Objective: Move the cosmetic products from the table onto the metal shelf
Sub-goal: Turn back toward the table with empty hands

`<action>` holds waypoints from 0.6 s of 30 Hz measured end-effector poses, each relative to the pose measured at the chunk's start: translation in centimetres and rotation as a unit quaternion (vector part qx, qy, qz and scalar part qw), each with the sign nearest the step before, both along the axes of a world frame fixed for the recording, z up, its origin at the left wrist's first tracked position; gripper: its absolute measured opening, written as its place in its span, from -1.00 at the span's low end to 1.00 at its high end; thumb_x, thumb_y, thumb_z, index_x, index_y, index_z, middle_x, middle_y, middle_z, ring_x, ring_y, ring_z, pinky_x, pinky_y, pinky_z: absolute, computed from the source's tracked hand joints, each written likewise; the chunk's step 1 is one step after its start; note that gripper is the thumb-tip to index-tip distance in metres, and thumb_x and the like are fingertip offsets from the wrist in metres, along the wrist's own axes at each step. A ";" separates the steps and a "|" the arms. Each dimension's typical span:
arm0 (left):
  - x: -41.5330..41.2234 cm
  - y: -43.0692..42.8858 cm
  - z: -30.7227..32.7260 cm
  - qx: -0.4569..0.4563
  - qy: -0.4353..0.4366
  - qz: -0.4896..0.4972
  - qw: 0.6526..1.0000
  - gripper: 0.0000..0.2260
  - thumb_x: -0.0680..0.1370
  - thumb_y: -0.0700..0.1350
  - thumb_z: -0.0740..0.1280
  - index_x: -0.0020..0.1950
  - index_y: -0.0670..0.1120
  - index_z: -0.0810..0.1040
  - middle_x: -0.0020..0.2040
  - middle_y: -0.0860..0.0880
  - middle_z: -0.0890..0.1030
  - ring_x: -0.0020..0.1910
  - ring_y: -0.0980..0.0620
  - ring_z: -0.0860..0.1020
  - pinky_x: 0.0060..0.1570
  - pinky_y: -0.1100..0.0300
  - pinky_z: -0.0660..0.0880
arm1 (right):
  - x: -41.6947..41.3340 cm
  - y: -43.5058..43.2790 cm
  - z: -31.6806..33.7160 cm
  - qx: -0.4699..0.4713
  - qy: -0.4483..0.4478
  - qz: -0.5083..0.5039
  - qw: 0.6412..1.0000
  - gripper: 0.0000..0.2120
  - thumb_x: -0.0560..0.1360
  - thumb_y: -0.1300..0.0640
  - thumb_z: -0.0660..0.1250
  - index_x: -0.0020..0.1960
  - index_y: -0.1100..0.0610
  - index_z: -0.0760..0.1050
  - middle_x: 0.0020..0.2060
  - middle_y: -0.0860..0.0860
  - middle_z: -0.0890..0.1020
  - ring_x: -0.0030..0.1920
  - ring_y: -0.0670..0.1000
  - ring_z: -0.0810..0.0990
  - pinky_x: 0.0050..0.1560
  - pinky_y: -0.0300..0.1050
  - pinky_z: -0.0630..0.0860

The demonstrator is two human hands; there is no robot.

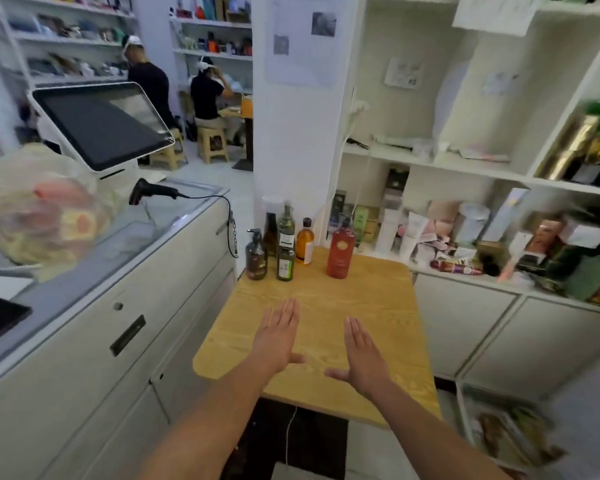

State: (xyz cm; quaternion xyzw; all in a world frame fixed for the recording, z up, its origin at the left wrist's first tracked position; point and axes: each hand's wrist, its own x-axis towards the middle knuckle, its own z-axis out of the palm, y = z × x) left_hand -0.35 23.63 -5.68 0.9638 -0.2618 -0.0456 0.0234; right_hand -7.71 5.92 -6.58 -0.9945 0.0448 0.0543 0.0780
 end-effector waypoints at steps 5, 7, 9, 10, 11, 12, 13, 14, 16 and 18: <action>9.6 2.0 1.0 0.016 -0.006 0.023 1.000 0.04 0.47 0.23 0.34 0.52 -0.16 -0.37 0.55 -0.11 -0.33 0.53 -0.09 -0.31 0.46 -0.04 -0.29 | 9.4 1.7 0.6 0.015 0.010 -0.001 1.000 0.06 0.44 -0.33 0.23 0.51 0.22 -0.35 0.52 0.08 -0.28 0.53 0.06 -0.24 0.51 -0.07 -0.12; 13.2 2.6 1.1 0.013 -0.005 0.039 0.999 0.04 0.47 0.24 0.34 0.52 -0.16 -0.38 0.54 -0.11 -0.35 0.51 -0.09 -0.34 0.45 -0.04 -0.30 | 12.8 2.2 0.8 0.023 0.010 -0.003 1.000 0.06 0.43 -0.31 0.26 0.51 0.22 -0.35 0.52 0.08 -0.27 0.53 0.06 -0.23 0.51 -0.07 -0.12; 15.7 2.9 0.7 -0.005 0.014 0.057 0.998 0.05 0.46 0.24 0.35 0.52 -0.15 -0.38 0.54 -0.11 -0.36 0.51 -0.09 -0.35 0.44 -0.03 -0.32 | 15.5 2.5 0.6 0.030 0.013 -0.001 0.999 0.07 0.43 -0.30 0.27 0.51 0.21 -0.35 0.52 0.09 -0.26 0.53 0.06 -0.22 0.51 -0.07 -0.12; 16.8 2.9 0.4 -0.007 0.017 0.063 0.998 0.04 0.46 0.23 0.35 0.52 -0.14 -0.38 0.54 -0.11 -0.35 0.51 -0.08 -0.35 0.43 -0.02 -0.33 | 16.8 2.8 0.5 0.031 0.012 0.002 0.999 0.07 0.43 -0.30 0.28 0.51 0.22 -0.35 0.52 0.09 -0.25 0.54 0.06 -0.22 0.51 -0.07 -0.12; 18.0 2.9 0.2 -0.002 0.017 0.065 0.998 0.04 0.46 0.23 0.35 0.52 -0.14 -0.38 0.54 -0.10 -0.35 0.51 -0.08 -0.35 0.41 -0.01 -0.34 | 18.1 2.9 0.4 0.032 0.009 0.006 0.999 0.07 0.43 -0.30 0.28 0.51 0.22 -0.34 0.53 0.09 -0.25 0.54 0.06 -0.21 0.51 -0.07 -0.11; 19.3 2.7 0.0 0.001 0.017 0.064 0.998 0.04 0.47 0.23 0.35 0.51 -0.14 -0.39 0.53 -0.10 -0.36 0.50 -0.08 -0.36 0.41 -0.01 -0.35 | 19.5 3.0 0.4 0.031 0.007 0.009 0.999 0.07 0.43 -0.29 0.28 0.51 0.22 -0.33 0.52 0.09 -0.25 0.54 0.06 -0.21 0.51 -0.07 -0.10; 20.8 2.3 -0.2 0.000 0.018 0.063 0.998 0.04 0.47 0.23 0.34 0.51 -0.14 -0.40 0.53 -0.10 -0.37 0.50 -0.07 -0.36 0.40 0.00 -0.35 | 20.9 2.9 0.3 0.032 0.009 0.012 0.999 0.07 0.43 -0.28 0.29 0.51 0.23 -0.33 0.52 0.10 -0.25 0.53 0.06 -0.21 0.52 -0.08 -0.10; 22.2 1.8 -0.3 -0.006 0.018 0.063 0.998 0.03 0.48 0.22 0.34 0.51 -0.14 -0.40 0.53 -0.10 -0.37 0.50 -0.06 -0.37 0.40 0.01 -0.36 | 22.4 2.6 0.1 0.032 0.008 0.014 0.999 0.07 0.43 -0.28 0.29 0.51 0.23 -0.33 0.52 0.10 -0.26 0.53 0.06 -0.22 0.52 -0.08 -0.10; 24.7 0.7 -0.4 -0.031 0.019 0.066 0.997 0.03 0.48 0.21 0.35 0.51 -0.13 -0.40 0.53 -0.09 -0.37 0.50 -0.05 -0.36 0.40 0.03 -0.36 | 25.2 1.9 -0.5 0.030 0.003 0.017 0.999 0.07 0.42 -0.28 0.30 0.51 0.24 -0.32 0.52 0.11 -0.25 0.53 0.06 -0.22 0.52 -0.09 -0.11; 26.9 -0.4 -0.6 -0.057 0.040 0.059 0.996 0.04 0.47 0.20 0.37 0.51 -0.13 -0.39 0.53 -0.08 -0.37 0.51 -0.05 -0.35 0.39 0.05 -0.35 | 27.7 1.2 -1.0 0.037 0.014 0.018 0.999 0.09 0.41 -0.30 0.30 0.51 0.24 -0.32 0.52 0.11 -0.25 0.53 0.06 -0.23 0.51 -0.09 -0.12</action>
